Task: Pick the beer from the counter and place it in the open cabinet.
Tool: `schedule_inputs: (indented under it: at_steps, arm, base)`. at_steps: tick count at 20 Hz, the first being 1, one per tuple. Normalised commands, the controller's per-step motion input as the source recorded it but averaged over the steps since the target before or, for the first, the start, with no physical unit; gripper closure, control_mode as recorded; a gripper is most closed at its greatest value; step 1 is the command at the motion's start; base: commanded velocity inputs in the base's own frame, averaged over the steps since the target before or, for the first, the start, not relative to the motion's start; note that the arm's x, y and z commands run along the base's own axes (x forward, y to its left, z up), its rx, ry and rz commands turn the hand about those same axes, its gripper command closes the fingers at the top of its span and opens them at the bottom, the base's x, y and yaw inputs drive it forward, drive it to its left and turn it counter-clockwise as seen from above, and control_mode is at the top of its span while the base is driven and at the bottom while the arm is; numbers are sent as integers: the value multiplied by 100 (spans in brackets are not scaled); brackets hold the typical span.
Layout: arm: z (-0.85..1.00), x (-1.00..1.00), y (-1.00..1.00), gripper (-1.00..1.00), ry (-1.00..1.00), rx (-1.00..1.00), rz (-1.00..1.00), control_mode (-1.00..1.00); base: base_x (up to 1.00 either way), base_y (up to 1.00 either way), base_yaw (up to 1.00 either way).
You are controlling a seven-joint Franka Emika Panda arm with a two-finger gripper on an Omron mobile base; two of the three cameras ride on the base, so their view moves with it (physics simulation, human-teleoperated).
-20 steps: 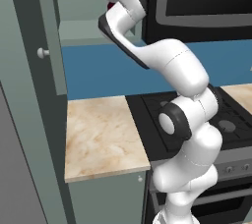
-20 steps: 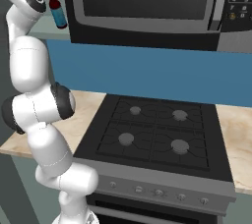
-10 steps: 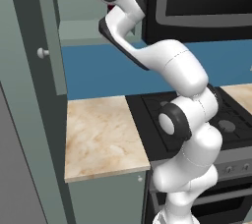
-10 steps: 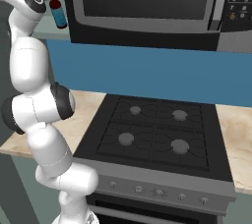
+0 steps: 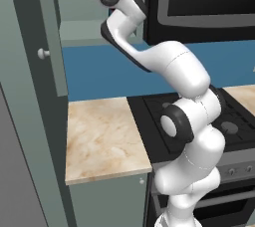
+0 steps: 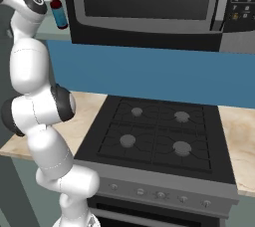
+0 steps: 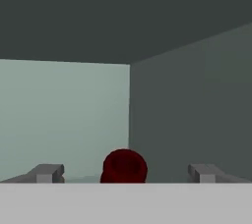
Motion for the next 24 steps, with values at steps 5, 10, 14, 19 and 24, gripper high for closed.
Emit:
schedule_inputs:
  at_steps: [5,10,14,19,24]
  arm:
    - [-22,34,0,-100,-5,-6,0,-100]
    - [-11,20,0,-100,-3,-2,0,-100]
    - [-21,35,0,-100,-5,-5,0,-100]
    - [-25,38,0,-100,-6,-6,0,-100]
    - [-27,36,0,-100,-7,-7,0,-100]
  base:
    - [0,0,0]
    - [0,0,0]
    - [0,0,0]
    - [0,0,0]
    - [0,0,0]
